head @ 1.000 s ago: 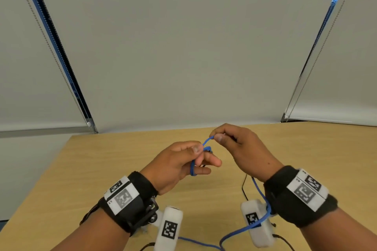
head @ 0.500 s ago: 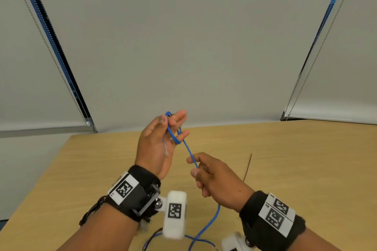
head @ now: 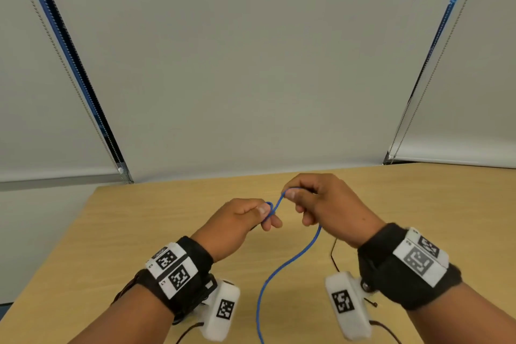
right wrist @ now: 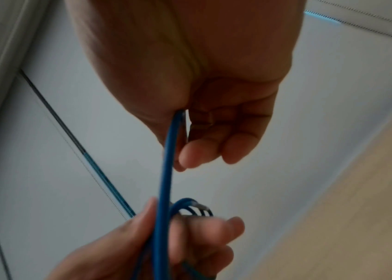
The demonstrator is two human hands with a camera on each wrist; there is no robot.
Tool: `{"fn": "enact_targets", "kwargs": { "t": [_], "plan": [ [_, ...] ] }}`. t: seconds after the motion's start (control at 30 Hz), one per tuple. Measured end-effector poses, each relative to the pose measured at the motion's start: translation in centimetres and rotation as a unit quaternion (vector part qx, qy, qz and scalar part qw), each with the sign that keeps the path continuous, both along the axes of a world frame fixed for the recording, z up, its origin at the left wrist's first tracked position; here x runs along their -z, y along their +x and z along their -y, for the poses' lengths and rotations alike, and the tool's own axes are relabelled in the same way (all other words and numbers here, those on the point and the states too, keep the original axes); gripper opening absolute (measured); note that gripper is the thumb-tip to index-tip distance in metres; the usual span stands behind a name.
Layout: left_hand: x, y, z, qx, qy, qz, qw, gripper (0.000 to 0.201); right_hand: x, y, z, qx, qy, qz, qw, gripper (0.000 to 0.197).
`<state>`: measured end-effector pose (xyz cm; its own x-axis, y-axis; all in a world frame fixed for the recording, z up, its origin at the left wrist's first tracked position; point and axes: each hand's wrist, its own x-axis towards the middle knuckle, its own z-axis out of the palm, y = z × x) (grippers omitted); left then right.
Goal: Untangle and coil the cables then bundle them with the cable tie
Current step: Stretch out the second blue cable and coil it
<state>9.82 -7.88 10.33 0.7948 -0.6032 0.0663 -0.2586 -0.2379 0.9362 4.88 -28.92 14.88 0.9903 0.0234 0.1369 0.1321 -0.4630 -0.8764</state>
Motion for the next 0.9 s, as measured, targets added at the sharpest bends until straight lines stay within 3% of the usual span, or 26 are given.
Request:
{"fn": "enact_targets", "kwargs": {
  "t": [0.17,0.3,0.4,0.5,0.6,0.67,0.77,0.83,0.9],
  "plan": [
    [-2.0,-1.2,0.1,0.057,-0.185,-0.149,0.97,0.039,0.4,0.8,1.1,-0.045,0.13,-0.025,0.99,0.01],
    [-3.3,-1.5,-0.4,0.133,-0.343,-0.224,0.903,0.042,1.2,1.0,2.0,-0.053,0.246,-0.064,0.966,0.024],
    [-4.4,-1.7,-0.3,0.152,-0.414,-0.257,0.86,0.046,2.2,0.7,2.2,-0.065,0.297,-0.087,0.949,0.022],
    [-5.4,-2.0,0.2,0.15,-0.468,-0.268,0.828,0.049,3.4,0.3,1.3,-0.088,0.313,-0.111,0.939,0.017],
    [-6.4,-1.5,0.4,0.101,-0.521,-0.237,0.814,0.048,4.6,-0.6,-0.3,-0.09,0.242,-0.125,0.958,0.021],
    [-6.8,-0.8,0.4,0.045,-0.526,-0.197,0.826,0.04,5.1,-1.4,-1.3,-0.106,0.161,-0.118,0.974,0.025],
    [-6.2,0.3,0.4,-0.055,-0.446,-0.092,0.889,0.03,5.0,-2.4,-2.3,-0.121,0.063,-0.095,0.986,0.026],
    [-5.3,0.6,0.5,-0.121,-0.296,0.022,0.947,0.025,4.6,-2.8,-2.5,-0.124,0.011,-0.078,0.989,0.025],
    [-3.9,0.9,0.6,-0.153,-0.112,0.118,0.975,0.021,3.6,-3.0,-2.5,-0.123,-0.039,-0.058,0.99,0.019]
  ]
}}
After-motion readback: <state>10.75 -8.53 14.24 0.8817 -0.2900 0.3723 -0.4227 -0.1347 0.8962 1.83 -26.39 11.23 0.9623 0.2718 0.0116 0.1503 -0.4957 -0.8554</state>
